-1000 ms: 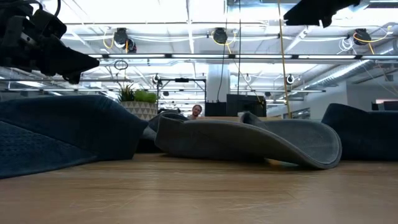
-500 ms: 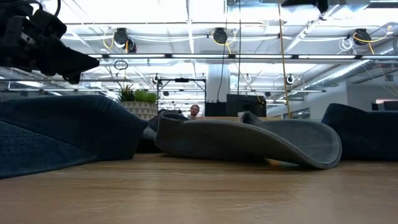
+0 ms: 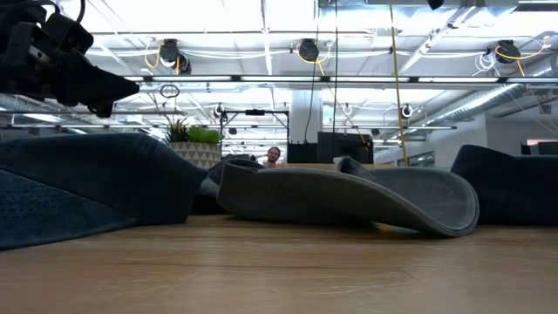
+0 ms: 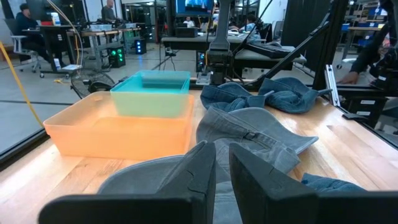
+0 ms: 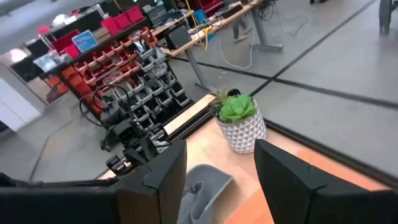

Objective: Pick & Place hat
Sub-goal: Put the top right blue cap in the blue bin

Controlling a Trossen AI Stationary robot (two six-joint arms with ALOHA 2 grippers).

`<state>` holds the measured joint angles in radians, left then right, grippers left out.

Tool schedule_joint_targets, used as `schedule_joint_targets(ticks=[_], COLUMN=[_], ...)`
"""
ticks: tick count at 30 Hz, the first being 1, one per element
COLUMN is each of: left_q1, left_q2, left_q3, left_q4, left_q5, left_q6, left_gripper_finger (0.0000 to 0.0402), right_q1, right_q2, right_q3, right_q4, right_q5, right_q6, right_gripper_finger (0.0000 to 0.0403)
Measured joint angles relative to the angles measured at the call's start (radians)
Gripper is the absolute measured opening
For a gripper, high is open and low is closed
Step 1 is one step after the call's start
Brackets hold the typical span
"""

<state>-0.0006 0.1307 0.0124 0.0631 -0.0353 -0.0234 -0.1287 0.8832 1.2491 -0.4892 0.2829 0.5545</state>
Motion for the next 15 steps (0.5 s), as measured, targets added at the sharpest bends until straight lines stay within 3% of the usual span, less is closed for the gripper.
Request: schedule_joint_targets(ticks=[2, 9, 15], left_q1=[0.000, 0.000, 0.000], left_q2=[0.000, 0.000, 0.000], left_q3=[0.000, 0.000, 0.000], left_q4=[0.000, 0.000, 0.000], left_q5=[0.000, 0.000, 0.000], left_q6=[0.000, 0.000, 0.000], left_gripper_finger=[0.0051, 0.0051, 0.0051], right_q1=[0.000, 0.000, 0.000], right_q2=[0.008, 0.034, 0.037], right_q3=[0.000, 0.000, 0.000], right_q4=[-0.001, -0.025, -0.047], right_q5=[-0.030, -0.312, -0.438], right_q6=[0.045, 0.109, 0.118], right_gripper_finger=[0.0176, 0.0176, 0.0176])
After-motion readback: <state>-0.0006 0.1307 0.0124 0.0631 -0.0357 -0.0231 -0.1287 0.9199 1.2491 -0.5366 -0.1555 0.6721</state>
